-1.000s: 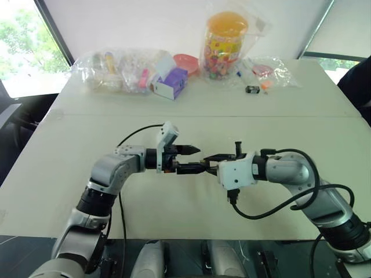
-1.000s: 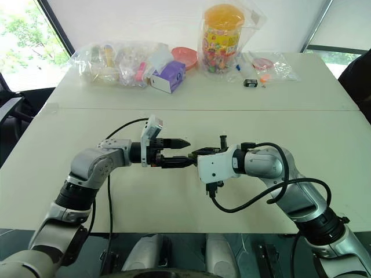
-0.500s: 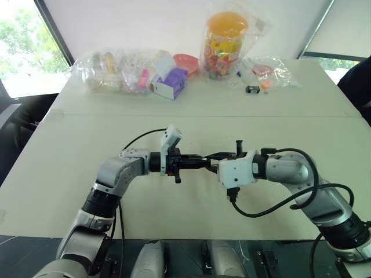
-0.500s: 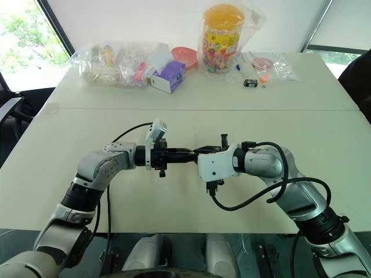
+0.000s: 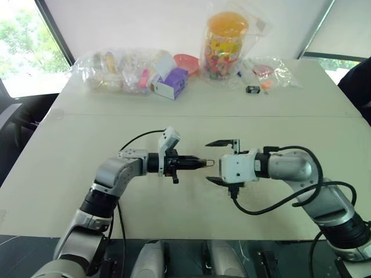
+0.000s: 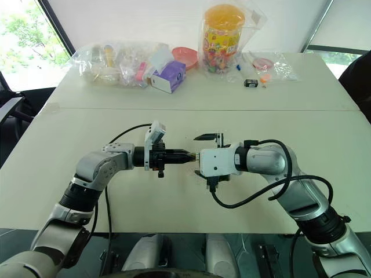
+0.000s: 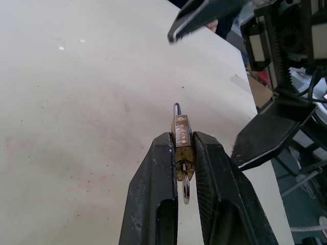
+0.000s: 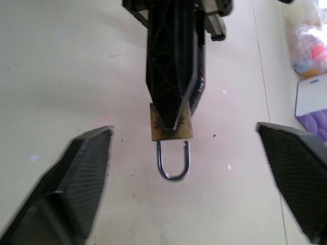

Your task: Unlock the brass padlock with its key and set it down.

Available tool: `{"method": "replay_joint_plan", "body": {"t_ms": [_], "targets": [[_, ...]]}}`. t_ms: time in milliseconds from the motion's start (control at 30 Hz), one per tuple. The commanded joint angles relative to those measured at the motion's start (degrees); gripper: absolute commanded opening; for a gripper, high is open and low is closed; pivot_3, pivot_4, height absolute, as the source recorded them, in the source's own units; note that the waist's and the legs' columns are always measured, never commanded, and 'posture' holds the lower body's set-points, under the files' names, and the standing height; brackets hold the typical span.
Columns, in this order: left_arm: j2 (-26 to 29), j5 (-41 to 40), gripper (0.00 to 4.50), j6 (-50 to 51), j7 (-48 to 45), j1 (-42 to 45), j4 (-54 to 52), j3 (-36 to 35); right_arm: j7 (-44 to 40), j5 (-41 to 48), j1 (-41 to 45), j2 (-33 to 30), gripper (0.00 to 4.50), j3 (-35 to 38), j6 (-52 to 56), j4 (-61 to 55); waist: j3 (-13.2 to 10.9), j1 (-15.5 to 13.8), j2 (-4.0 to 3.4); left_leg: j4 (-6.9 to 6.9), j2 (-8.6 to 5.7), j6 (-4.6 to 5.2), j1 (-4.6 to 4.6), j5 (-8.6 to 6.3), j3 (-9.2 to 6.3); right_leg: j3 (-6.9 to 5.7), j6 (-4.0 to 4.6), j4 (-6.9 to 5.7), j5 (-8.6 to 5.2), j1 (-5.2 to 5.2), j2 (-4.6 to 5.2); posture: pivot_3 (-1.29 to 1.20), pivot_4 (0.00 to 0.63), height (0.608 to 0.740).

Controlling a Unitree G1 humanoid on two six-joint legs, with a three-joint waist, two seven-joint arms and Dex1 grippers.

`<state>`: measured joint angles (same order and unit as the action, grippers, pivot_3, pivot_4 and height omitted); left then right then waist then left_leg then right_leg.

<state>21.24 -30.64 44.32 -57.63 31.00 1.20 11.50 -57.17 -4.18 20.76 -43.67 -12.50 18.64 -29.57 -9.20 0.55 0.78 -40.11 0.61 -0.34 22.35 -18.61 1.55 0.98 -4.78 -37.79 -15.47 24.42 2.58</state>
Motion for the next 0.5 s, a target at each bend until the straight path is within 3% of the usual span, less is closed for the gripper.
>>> {"method": "replay_joint_plan", "body": {"t_ms": [33,167,333,367,500], "targets": [[0.9,-1.1,0.0,-0.3,-2.2,0.6,-0.9,-0.9,1.5,6.4,0.8,1.7,4.48,6.1,7.9,-4.2,0.0,0.0,0.0,0.0,0.0,0.0,0.0,0.0,0.0,0.0,0.0,0.0,0.0,0.0,0.0,0.0,0.15,0.735],[1.4,-1.9,0.0,0.4,-3.7,0.8,-1.3,-1.1,4.2,9.5,0.5,3.5,3.11,8.4,12.5,-5.1,0.0,0.0,0.0,0.0,0.01,0.0,0.0,0.0,-0.01,0.01,0.0,-0.01,0.0,0.0,0.0,0.0,0.15,0.735],[1.5,-2.9,0.0,1.1,-4.4,1.5,-0.9,-1.8,9.5,8.8,-0.2,6.8,0.31,6.4,13.6,-3.0,0.0,0.1,0.0,0.01,0.01,0.0,0.0,0.0,-0.01,0.0,0.0,-0.01,0.0,0.0,0.0,0.0,0.15,0.735],[1.4,-3.0,0.0,1.1,-4.4,1.7,-0.8,-2.0,10.1,8.6,-0.4,7.0,0.05,5.9,13.5,-2.9,0.0,0.1,0.0,0.01,0.01,0.0,0.0,0.0,-0.01,0.01,0.0,-0.01,0.0,0.0,0.0,0.0,0.15,0.735],[0.5,-3.8,0.0,1.7,-3.6,3.0,-0.4,-3.2,12.1,8.3,-0.9,7.9,0.05,3.7,13.9,-2.7,0.0,0.0,0.0,0.0,0.01,0.0,0.01,0.0,-0.01,0.0,0.0,-0.01,0.0,0.0,0.0,0.0,0.15,0.735]]}}
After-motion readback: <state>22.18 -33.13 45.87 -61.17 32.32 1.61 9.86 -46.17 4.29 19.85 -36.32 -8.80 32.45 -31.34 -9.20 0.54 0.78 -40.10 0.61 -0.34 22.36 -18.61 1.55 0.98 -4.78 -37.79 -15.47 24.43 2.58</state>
